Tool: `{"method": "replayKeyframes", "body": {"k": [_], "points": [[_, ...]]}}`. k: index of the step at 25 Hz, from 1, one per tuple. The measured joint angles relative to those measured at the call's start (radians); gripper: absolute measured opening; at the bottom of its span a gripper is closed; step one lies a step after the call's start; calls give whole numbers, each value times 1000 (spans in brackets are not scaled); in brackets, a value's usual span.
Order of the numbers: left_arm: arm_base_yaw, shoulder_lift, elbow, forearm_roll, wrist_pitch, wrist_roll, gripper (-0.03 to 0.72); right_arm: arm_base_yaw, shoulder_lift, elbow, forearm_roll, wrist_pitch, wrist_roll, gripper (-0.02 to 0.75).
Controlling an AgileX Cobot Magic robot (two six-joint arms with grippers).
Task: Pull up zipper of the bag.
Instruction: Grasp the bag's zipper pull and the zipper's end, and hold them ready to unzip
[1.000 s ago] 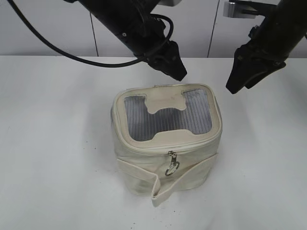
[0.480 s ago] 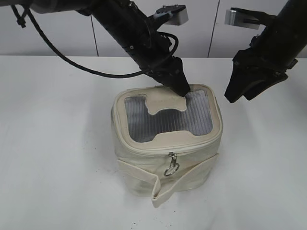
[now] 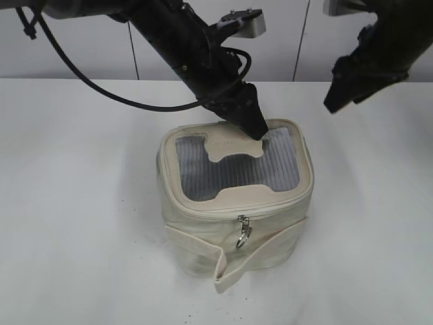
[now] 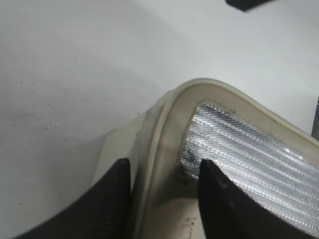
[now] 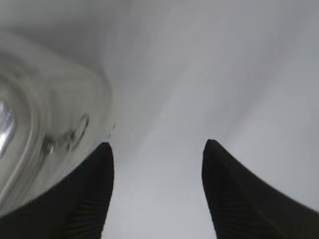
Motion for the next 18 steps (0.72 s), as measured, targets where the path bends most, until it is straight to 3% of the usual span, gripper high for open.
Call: {"method": "replayKeyframes", "body": {"k": [7,10,13,18], "points": [[0,0,0,-10,11,1,348,0,-91,0,16,-491,14,446],[0,0,0,-17,11,1,348,0,-122,0,51,-635,12,446],[0,1,0,-21,13,1,348,0,-133,0,134,-633,12,445],[0,3,0,-28,14,1,348,0,-133,0,121,-398,11,445]]}}
